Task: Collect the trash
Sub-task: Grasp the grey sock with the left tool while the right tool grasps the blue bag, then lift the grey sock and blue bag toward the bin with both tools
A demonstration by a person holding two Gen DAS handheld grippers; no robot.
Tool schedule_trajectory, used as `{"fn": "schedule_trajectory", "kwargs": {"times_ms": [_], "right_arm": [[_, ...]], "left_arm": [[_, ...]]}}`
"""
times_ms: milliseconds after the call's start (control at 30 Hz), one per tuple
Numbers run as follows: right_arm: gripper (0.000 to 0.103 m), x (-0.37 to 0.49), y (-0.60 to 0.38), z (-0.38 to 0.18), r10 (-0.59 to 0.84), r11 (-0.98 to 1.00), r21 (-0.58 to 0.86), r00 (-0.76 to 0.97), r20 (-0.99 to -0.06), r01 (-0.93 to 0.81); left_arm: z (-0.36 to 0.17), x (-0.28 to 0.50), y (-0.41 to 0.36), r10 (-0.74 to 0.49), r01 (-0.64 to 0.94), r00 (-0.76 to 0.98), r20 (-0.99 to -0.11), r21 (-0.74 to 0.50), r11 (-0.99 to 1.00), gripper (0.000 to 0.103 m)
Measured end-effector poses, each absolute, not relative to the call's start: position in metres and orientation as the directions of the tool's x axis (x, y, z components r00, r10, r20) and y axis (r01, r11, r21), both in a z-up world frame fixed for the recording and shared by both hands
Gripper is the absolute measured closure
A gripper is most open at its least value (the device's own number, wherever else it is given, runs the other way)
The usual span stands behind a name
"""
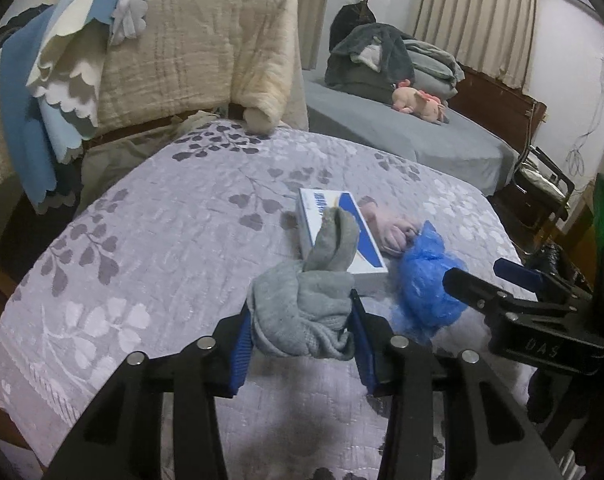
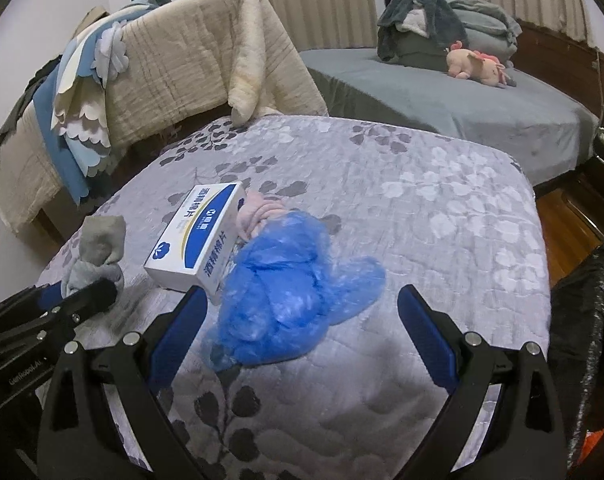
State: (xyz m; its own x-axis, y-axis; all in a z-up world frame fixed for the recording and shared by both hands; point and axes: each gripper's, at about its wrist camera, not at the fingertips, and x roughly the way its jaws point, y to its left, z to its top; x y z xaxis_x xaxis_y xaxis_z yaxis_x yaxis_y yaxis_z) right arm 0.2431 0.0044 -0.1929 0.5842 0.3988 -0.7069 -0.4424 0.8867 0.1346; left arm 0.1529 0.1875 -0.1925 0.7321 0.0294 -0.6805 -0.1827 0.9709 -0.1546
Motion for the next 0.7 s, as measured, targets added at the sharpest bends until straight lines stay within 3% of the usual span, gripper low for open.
{"fn": "schedule_trajectory", "kwargs": {"times_ms": [167, 233, 333, 700], "right_arm": [[0.024, 0.245, 0.017, -0.2, 0.399, 0.878, 0.13, 0.554, -0.731, -0.46], [0.039, 0.245, 0.022, -0.204, 0.402, 0.873, 0.138, 0.531, -0.746, -0.468], [0.053, 0.243, 0.024, -0.208, 0.409, 0.866, 0.147, 0.509, -0.758, -0.478], [0.057, 0.233, 0.005, -0.181, 0.43, 0.866, 0.162, 0.542, -0.722, -0.472]], "left_arm": [[-0.19, 0.154, 0.197, 0.038, -0.191, 0.733, -0.68, -0.151, 0.97, 0.06], [-0.19, 0.153, 0.199, 0.04, -0.193, 0.733, -0.679, -0.151, 0.97, 0.06], [-0.188, 0.152, 0.202, 0.045, -0.196, 0.734, -0.678, -0.148, 0.969, 0.06], [-0.175, 0.149, 0.189, 0.035, -0.172, 0.747, -0.664, -0.142, 0.975, 0.06]]}}
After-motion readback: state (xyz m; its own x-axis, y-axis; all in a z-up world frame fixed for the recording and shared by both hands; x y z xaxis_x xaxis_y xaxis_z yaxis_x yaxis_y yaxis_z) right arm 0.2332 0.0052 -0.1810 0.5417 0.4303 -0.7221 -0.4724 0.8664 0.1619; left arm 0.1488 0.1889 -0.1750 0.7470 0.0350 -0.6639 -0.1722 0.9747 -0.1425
